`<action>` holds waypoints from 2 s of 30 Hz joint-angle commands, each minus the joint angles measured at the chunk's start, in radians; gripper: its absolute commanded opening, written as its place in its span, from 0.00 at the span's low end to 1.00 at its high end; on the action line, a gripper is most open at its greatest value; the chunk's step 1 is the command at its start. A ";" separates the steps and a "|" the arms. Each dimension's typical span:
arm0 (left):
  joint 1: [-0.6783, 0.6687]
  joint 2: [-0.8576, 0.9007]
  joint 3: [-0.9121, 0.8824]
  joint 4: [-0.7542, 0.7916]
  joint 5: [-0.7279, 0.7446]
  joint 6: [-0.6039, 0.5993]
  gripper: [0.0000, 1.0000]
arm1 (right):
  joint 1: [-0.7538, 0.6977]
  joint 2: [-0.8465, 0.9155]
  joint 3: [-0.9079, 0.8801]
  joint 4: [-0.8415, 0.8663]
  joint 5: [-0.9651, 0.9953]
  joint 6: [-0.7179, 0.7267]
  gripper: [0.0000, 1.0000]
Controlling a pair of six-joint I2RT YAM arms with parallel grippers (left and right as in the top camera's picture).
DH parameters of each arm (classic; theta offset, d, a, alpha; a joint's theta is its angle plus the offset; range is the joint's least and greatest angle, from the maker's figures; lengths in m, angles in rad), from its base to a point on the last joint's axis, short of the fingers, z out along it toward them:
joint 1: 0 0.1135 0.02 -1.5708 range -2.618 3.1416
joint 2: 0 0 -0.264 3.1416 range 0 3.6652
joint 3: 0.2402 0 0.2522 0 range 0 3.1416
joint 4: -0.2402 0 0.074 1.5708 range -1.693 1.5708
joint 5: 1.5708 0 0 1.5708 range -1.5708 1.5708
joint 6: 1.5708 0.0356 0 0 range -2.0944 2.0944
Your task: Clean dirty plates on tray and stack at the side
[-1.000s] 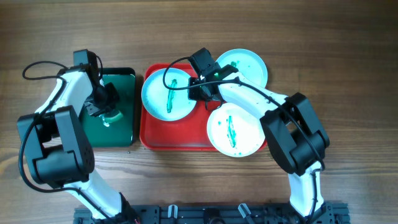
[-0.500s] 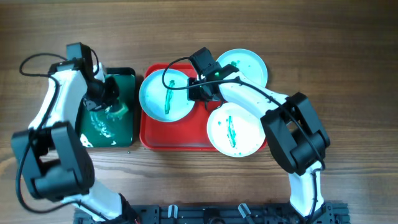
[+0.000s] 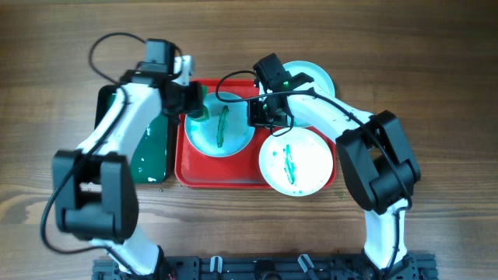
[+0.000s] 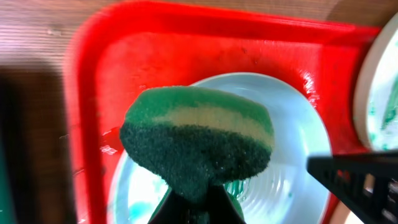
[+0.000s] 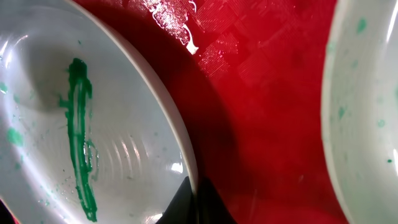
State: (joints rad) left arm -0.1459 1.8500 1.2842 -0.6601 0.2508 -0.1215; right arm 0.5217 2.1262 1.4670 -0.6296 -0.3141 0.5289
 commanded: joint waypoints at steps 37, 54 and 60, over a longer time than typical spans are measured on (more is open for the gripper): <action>-0.112 0.200 0.011 -0.121 0.083 0.164 0.04 | -0.037 -0.005 0.016 0.012 -0.046 0.021 0.04; -0.112 0.200 0.011 0.134 -0.023 -0.127 0.04 | -0.037 -0.005 0.016 0.008 -0.054 0.021 0.04; -0.112 0.200 0.011 0.163 -0.347 -0.235 0.04 | -0.037 -0.005 0.016 0.008 -0.053 0.021 0.04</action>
State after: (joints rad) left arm -0.2687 2.0277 1.3067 -0.4740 0.1925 -0.2806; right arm 0.4824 2.1262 1.4670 -0.6189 -0.3370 0.5522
